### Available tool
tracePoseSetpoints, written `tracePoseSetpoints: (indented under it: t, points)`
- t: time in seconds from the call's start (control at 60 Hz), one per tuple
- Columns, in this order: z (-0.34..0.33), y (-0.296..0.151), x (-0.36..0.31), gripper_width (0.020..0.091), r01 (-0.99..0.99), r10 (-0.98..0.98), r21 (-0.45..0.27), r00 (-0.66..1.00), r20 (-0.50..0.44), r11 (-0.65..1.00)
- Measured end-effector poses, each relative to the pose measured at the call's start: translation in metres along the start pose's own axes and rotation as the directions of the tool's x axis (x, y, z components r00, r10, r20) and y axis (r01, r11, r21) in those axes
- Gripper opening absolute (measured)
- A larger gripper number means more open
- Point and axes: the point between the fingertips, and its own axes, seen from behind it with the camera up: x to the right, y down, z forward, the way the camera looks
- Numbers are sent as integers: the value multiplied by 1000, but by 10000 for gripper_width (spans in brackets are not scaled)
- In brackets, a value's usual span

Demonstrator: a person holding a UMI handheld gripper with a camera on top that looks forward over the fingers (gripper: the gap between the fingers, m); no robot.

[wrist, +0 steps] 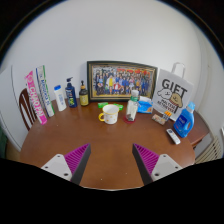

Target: Pour water

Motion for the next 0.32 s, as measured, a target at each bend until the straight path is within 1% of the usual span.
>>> tracePoseSetpoints:
  t: [0.15,0.317]
  points:
    - [-19,2,10,855,-6,6,9,1000,-13,1000]
    - [-29,9,27,856,2,-2,0,1000,-30,1000]
